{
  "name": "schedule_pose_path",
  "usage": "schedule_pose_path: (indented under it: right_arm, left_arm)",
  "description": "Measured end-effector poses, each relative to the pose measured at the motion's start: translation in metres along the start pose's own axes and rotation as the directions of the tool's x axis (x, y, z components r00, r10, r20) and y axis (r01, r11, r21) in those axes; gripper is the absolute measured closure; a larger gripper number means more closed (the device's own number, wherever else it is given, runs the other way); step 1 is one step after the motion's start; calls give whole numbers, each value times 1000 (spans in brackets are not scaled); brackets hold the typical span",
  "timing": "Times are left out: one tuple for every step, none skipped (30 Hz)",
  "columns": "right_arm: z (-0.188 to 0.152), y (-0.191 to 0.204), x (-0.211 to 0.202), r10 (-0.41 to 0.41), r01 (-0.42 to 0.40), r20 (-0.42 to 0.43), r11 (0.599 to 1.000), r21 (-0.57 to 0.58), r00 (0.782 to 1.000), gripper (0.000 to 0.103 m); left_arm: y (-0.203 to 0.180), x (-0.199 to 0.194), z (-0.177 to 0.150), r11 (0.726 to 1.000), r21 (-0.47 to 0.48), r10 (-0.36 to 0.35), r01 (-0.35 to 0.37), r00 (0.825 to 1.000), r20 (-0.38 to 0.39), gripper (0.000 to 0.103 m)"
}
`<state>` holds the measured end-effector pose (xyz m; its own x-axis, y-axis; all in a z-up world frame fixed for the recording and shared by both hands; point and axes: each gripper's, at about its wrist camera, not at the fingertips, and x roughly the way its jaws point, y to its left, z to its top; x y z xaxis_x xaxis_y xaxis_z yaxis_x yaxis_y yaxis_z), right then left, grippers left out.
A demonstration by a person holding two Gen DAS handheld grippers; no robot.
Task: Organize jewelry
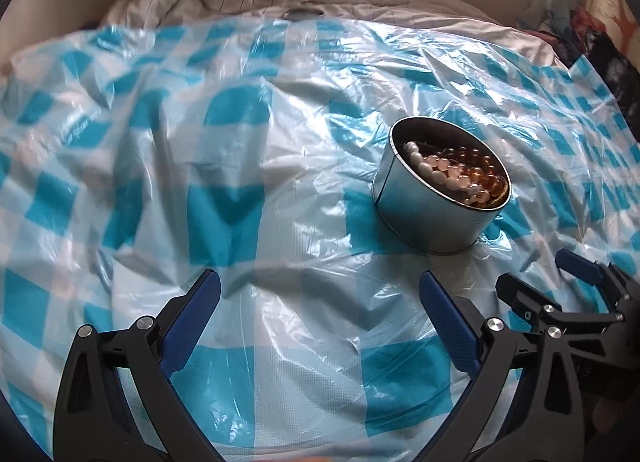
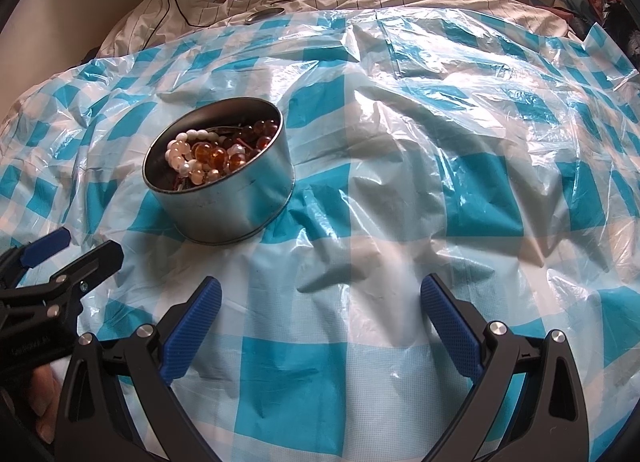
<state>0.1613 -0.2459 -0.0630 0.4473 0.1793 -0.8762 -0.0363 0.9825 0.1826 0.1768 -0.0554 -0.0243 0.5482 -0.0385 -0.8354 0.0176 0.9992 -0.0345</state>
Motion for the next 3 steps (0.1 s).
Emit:
schedule_pose_path:
  right_arm:
    - [0,0,0,0,0,-1,1000,-1,1000,7]
    - [0,0,0,-1,1,-1,1000,-1,1000,7]
    - [1,0,0,-1,1,-1,1000,-2,1000,7]
  left_arm:
    - [2,1,-1,1000,-11,-4,4,1000,-6,8]
    - [2,2,-1,1000,-16,-7,7,1000,-10,8]
    - [1,3,-1,1000,-16,-8,8,1000,-12,8]
